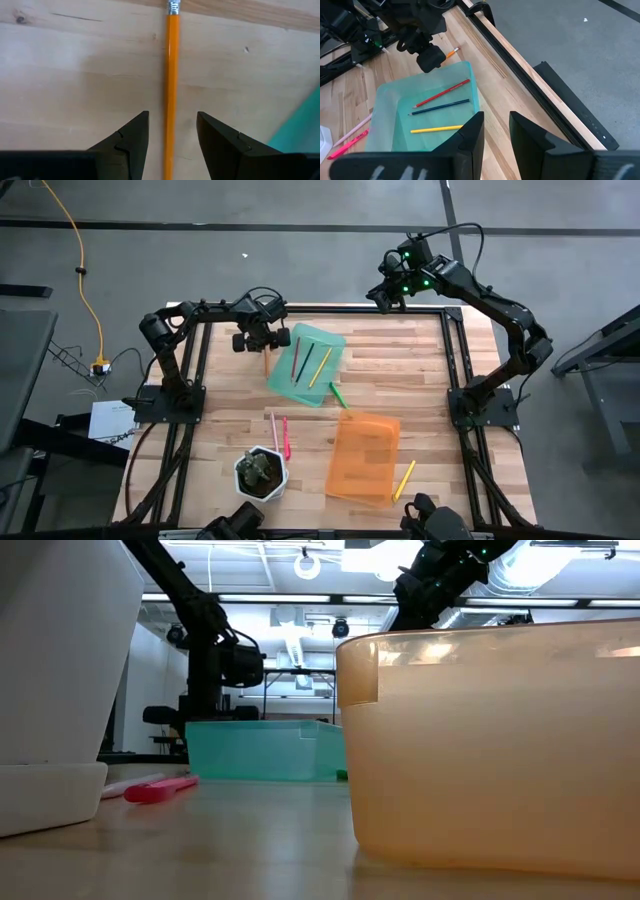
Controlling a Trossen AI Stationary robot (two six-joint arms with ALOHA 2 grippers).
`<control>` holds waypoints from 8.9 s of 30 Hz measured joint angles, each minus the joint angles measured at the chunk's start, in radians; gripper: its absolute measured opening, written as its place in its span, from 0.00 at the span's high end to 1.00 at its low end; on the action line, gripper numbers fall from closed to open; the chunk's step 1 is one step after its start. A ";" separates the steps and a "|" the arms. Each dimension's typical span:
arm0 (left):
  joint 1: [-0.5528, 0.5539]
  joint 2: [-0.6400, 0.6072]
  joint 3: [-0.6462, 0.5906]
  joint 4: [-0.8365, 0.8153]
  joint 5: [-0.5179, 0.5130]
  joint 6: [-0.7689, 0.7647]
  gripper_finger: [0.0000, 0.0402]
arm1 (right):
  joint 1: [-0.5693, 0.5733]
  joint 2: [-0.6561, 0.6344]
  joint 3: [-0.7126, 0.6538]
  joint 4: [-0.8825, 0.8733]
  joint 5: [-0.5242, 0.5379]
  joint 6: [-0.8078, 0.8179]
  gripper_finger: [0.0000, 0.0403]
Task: Sort pens & pencils
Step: Put the orange pencil into the green bin, then put the green pen into the orange bin
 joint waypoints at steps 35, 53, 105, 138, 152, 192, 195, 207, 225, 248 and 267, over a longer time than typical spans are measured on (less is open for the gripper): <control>0.005 0.023 0.001 -0.007 0.052 0.024 0.62 | 0.000 0.000 0.000 0.001 0.000 -0.003 0.79; 0.005 0.027 0.024 -0.004 0.023 0.026 0.96 | 0.000 0.000 0.000 0.002 0.026 -0.011 0.79; -0.094 -0.214 0.047 0.007 -0.073 0.104 0.95 | 0.000 0.000 0.000 0.036 0.027 -0.015 0.79; -0.247 -0.223 0.238 -0.035 -0.096 0.183 0.95 | 0.000 0.000 0.000 0.035 0.027 -0.026 0.79; -0.291 -0.081 0.237 0.028 -0.040 0.191 0.95 | 0.000 0.000 0.000 0.035 0.026 -0.026 0.79; -0.495 -0.281 0.237 0.202 -0.164 0.462 0.66 | 0.030 0.000 0.000 -0.073 -0.171 0.014 0.79; -0.518 -0.350 0.237 0.226 -0.216 0.527 0.66 | 0.062 0.001 0.000 -0.097 -0.181 0.072 0.79; -0.534 -0.626 0.237 0.142 -0.189 0.825 0.66 | 0.358 0.035 -0.002 -0.081 -0.083 0.412 0.79; -0.599 -0.995 0.018 0.100 -0.177 0.795 0.66 | 0.690 0.025 -0.002 -0.113 0.235 0.733 0.79; -0.599 -1.224 -0.181 0.095 -0.187 0.679 0.66 | 0.782 0.191 -0.001 -0.202 0.360 0.933 0.79; -0.599 -1.214 -0.181 0.070 -0.183 0.649 0.66 | 0.726 0.348 -0.001 -0.100 0.358 0.809 0.79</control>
